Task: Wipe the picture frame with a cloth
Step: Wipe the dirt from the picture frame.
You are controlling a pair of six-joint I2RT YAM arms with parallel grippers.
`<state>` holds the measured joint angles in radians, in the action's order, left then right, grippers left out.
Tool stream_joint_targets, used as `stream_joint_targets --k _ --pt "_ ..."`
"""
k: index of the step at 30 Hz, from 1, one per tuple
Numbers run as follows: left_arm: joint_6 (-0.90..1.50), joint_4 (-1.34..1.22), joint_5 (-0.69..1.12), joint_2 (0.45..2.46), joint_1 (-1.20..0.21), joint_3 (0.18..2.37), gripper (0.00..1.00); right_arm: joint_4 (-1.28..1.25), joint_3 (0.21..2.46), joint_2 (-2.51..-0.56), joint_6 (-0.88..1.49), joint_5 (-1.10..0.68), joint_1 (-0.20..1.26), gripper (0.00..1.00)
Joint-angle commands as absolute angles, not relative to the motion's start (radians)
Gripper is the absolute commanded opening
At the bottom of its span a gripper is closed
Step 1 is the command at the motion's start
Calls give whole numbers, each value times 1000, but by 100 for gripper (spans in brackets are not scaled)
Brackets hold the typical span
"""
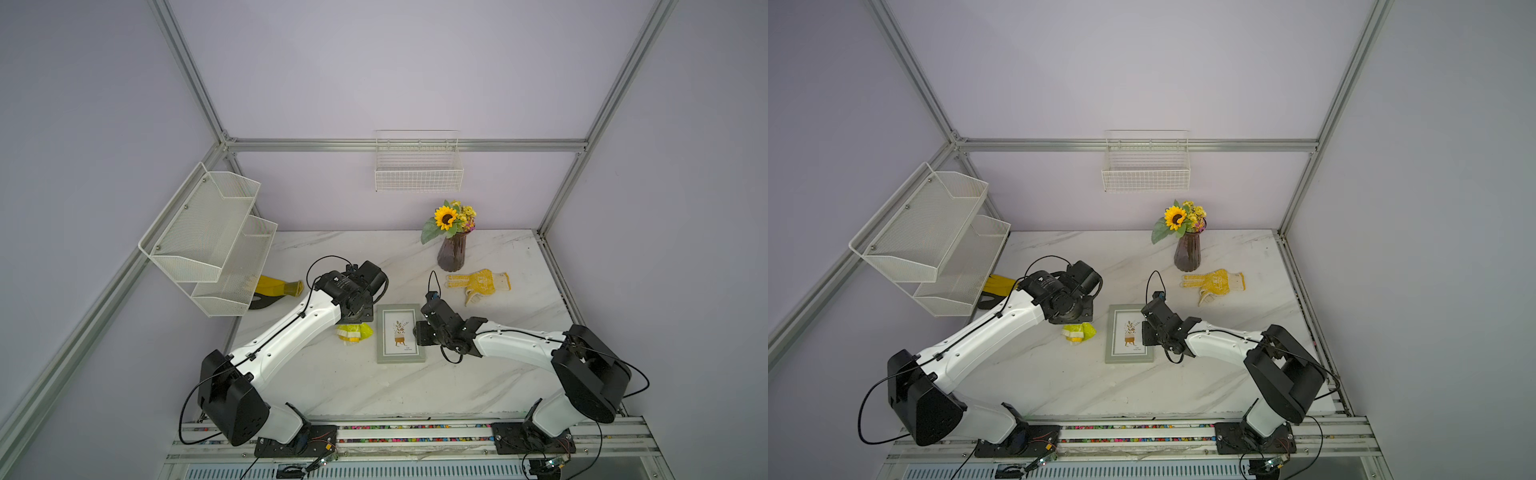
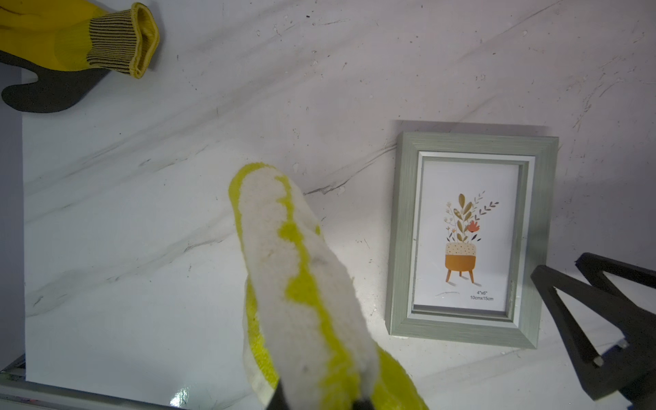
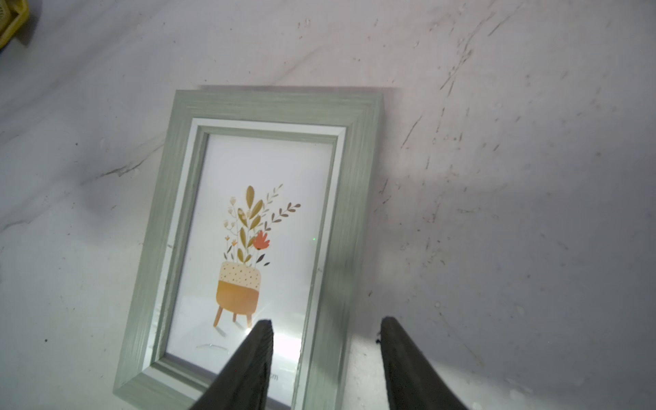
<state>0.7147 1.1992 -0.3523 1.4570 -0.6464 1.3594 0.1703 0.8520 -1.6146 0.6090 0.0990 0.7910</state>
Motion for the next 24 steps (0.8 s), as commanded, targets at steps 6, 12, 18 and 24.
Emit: stream_joint_targets --k 6,12,18,24 --pt "720 1163 -381 1460 -643 1316 0 121 886 -1695 609 78 766 53" --pt "725 1111 -362 1454 -641 1299 0 123 899 -1757 603 53 765 47" --pt "701 1057 -321 1467 -638 1319 0 162 918 -1781 610 57 765 35" --pt "668 1013 -309 1495 -630 1381 0 218 938 -1796 615 69 765 29"
